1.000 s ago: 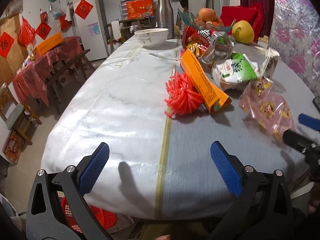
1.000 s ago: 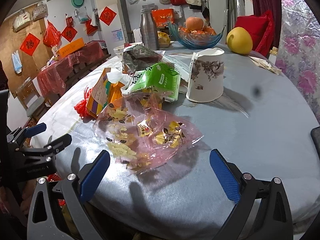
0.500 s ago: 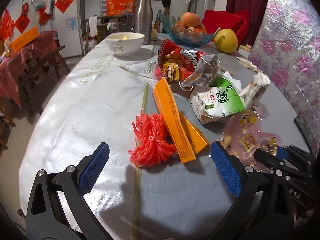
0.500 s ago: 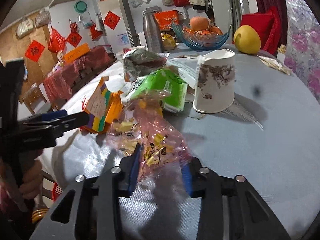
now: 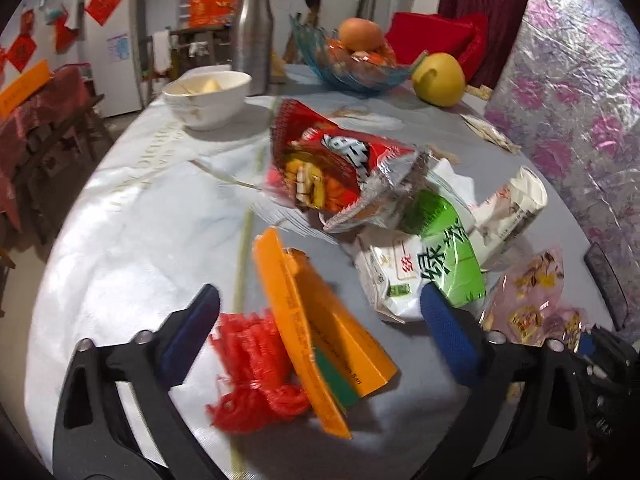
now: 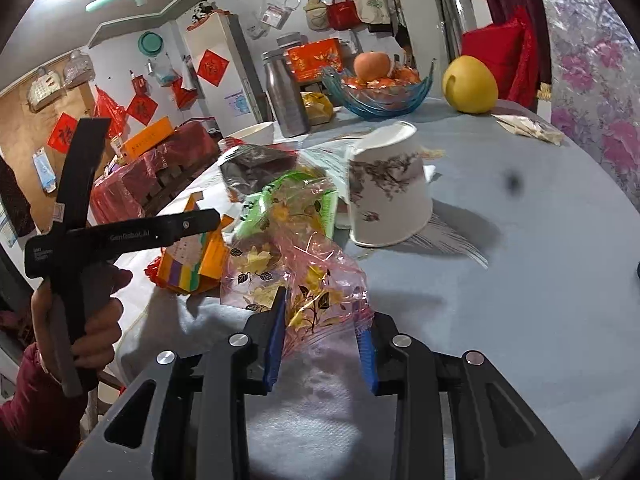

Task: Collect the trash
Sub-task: 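Grasp the orange cardboard box with the left tool while the right tool holds the pink bag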

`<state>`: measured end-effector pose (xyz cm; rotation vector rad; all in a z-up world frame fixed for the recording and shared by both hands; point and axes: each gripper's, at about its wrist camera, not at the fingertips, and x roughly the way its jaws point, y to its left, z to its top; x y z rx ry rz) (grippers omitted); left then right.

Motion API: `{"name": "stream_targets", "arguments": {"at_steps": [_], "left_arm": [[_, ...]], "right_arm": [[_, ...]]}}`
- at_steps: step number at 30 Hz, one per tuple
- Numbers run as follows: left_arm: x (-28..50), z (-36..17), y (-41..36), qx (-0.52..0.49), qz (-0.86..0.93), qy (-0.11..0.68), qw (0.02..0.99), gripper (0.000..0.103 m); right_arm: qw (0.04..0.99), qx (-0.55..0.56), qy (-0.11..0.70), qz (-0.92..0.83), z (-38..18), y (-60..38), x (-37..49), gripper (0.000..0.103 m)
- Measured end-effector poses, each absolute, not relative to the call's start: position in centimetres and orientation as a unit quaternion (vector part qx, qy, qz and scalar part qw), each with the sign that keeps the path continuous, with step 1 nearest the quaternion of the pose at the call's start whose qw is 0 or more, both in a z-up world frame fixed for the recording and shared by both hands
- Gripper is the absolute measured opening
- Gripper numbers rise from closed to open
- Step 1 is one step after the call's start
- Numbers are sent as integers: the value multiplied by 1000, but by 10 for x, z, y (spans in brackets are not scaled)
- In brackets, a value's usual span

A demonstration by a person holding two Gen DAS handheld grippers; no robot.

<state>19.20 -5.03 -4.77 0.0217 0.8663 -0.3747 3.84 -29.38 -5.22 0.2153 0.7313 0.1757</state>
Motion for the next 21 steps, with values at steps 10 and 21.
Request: {"name": "stream_targets", "arguments": {"at_steps": [10, 21], "left_arm": [[180, -39, 8, -74, -214, 419, 879, 34], [176, -39, -46, -20, -219, 431, 875, 92]], "right_arm": [[922, 117, 358, 84, -54, -300, 35, 32], [926, 116, 351, 79, -48, -303, 32, 34]]}}
